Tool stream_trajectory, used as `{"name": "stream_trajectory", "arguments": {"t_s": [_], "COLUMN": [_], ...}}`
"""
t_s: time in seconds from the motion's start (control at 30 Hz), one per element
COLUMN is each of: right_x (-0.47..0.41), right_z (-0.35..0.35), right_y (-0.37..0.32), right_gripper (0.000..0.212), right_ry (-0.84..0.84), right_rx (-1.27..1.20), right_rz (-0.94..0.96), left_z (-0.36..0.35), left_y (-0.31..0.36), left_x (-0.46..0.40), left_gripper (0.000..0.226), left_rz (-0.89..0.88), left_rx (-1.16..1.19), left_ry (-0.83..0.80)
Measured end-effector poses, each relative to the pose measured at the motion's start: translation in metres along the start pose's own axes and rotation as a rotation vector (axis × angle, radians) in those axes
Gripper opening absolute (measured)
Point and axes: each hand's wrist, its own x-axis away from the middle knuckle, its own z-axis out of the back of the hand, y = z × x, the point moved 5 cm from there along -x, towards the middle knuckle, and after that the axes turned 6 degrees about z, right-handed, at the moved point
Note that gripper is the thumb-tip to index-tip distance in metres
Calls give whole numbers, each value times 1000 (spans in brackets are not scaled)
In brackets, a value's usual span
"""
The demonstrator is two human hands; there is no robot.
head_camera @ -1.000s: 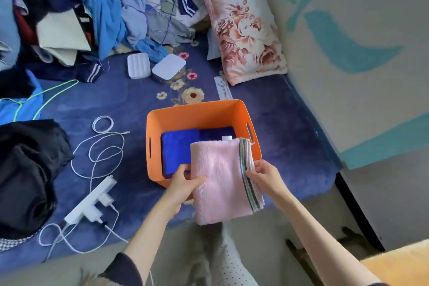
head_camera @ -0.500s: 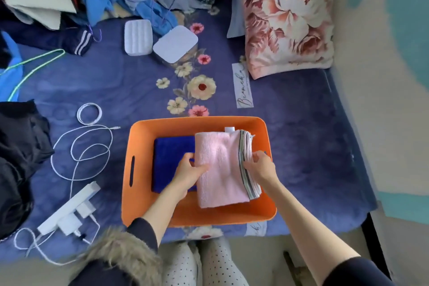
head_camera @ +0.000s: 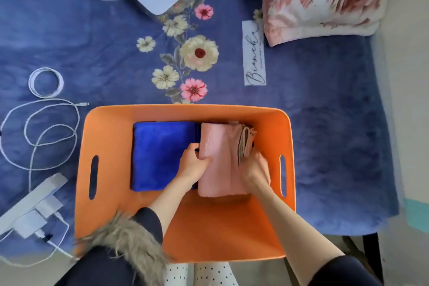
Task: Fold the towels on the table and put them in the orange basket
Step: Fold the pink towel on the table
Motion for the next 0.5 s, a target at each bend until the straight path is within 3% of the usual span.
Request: {"name": "stream_trajectory", "arguments": {"t_s": [0.17,0.27,0.37,0.43,0.5], "right_x": [-14,-17,-7,0,1], "right_z": [-6,-11,-17,-29,-41], "right_y": [-3,1,-2,-4,-2], "right_gripper": [47,50,55,66,78], "right_ry": [-42,-11,61,45,-3], "right_rx": [50,119,234,466,690], "right_rz": [12,22,194,334,452], "left_z": [1,4,10,13,5], "left_y": [-1,3,9,13,9], "left_x": [-10,-8,3,12,14], "left_gripper": [44,52,58,65,80], "left_rz": [-37,-153,-348,-514,-646], "left_rx": [-2,-98,-385,-640,-947], "left_ry": [98,83,102,157,69]}}
